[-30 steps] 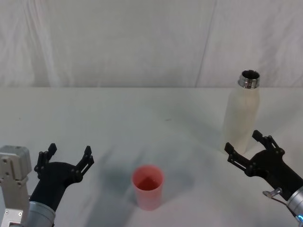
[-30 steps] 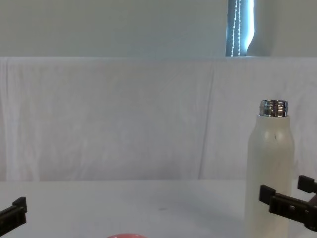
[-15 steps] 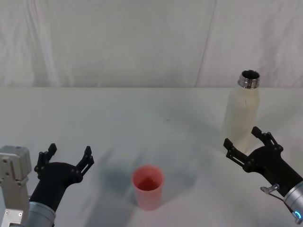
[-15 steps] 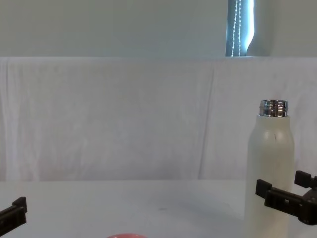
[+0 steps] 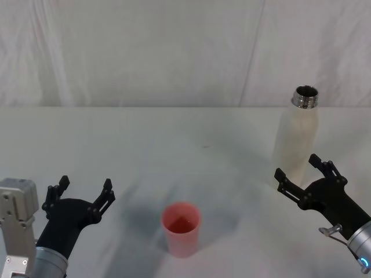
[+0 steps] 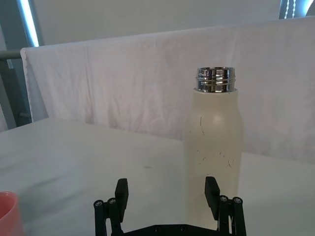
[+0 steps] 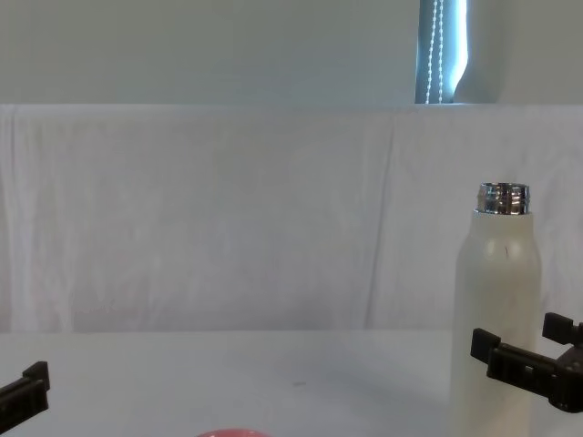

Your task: Grasp the thermos with one hand and pour water into the cup lid.

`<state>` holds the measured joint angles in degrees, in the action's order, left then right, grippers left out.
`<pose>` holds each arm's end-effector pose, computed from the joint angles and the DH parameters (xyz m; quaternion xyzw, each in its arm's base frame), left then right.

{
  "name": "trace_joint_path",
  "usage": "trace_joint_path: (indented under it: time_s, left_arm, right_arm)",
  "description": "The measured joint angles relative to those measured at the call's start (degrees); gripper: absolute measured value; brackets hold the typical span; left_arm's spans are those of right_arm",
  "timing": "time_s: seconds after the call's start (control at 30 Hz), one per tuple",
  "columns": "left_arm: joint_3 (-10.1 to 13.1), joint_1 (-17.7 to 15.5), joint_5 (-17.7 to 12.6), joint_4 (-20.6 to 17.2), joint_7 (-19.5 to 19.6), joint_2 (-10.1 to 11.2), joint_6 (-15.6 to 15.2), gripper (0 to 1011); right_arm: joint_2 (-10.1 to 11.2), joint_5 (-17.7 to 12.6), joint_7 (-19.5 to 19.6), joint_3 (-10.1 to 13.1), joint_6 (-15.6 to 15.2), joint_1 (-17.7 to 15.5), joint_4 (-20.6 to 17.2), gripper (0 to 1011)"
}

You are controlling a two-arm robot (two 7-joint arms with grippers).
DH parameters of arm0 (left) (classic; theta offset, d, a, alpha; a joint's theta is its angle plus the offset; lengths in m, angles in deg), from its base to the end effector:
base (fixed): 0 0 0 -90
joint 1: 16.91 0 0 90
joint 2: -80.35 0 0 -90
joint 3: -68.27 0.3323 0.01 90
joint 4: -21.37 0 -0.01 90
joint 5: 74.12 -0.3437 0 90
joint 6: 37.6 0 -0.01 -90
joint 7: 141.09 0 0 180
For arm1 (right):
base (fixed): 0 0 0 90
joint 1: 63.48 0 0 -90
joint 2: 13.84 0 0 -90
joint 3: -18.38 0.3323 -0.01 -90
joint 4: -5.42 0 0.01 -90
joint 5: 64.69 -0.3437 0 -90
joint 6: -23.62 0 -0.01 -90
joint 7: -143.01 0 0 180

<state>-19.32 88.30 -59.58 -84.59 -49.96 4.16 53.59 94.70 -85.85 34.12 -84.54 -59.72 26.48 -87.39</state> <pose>0.2769 0.0440 -0.3250 -0.0174 0.0063 0.6617 0.7496 0.3543 -0.0263 -0.3330 0.0506 -0.0156 -0.4856 0.8726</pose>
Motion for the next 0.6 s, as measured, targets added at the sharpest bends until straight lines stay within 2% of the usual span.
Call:
trace_joint_path:
  time_s: [0.6]
  left_arm:
    - [0.0, 0.0, 0.0, 0.0, 0.0, 0.0, 0.0, 1001]
  right_arm:
    - [0.07, -0.11, -0.1, -0.01, -0.09, -0.07, -0.1, 1001]
